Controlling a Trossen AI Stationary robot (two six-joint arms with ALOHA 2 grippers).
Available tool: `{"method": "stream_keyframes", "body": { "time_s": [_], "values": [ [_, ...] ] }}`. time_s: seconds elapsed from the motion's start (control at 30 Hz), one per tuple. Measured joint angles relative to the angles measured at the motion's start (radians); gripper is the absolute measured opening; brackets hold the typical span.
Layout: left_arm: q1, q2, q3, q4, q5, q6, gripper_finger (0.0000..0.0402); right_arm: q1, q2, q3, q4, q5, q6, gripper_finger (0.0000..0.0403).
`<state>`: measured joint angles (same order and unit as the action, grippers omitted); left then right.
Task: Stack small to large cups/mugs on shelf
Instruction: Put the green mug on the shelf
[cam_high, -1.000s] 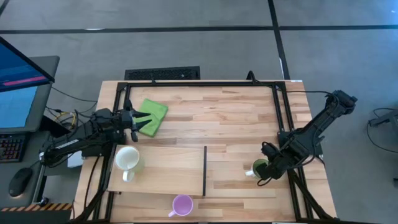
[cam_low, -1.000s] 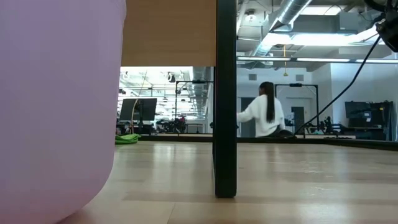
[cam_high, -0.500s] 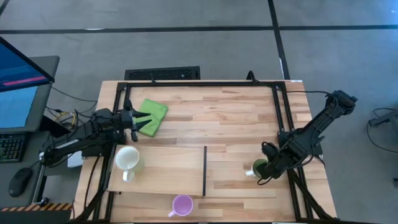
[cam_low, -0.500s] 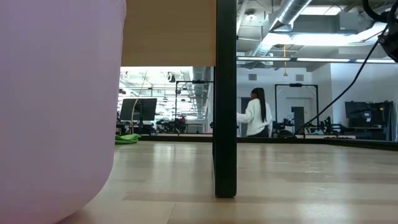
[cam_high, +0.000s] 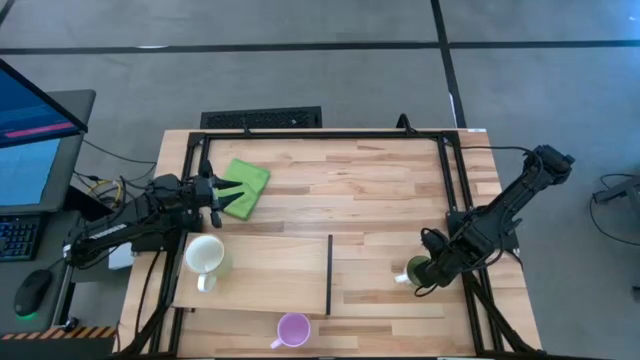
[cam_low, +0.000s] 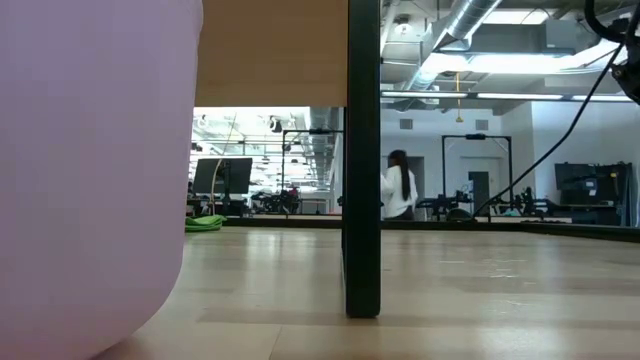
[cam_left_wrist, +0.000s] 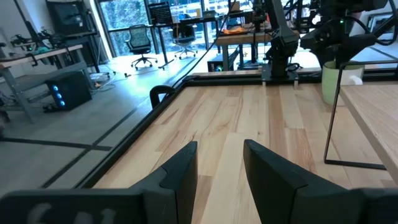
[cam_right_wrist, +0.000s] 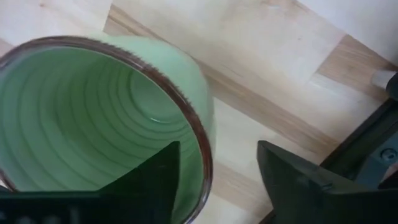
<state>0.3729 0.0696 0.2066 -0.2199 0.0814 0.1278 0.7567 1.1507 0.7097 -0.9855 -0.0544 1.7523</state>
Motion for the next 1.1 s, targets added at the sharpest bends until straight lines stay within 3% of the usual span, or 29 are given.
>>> {"method": "stream_keyframes", "body": {
  "time_s": [0.33,0.53,0.77,0.97,1.1],
  "values": [
    [0.000,0.000,0.000,0.000,-0.001,0.000,0.0122,0.000,0.000,0.000,0.001,0.001,-0.006,0.0089],
    [0.000,0.000,0.000,0.000,-0.003,0.000,0.0122,0.000,0.000,0.000,-0.007,0.000,-0.007,0.0026],
    [0.000,0.000,0.000,0.000,-0.003,0.000,0.0122,0.000,0.000,0.001,-0.006,0.000,-0.007,0.0022],
    [0.000,0.000,0.000,0.000,-0.003,0.000,0.0122,0.000,0.000,0.000,0.007,0.005,-0.007,0.0070],
    [0.000,0.000,0.000,0.000,-0.003,0.000,0.0122,-0.001,0.000,0.000,0.003,0.005,0.023,0.0078]
  ]
}}
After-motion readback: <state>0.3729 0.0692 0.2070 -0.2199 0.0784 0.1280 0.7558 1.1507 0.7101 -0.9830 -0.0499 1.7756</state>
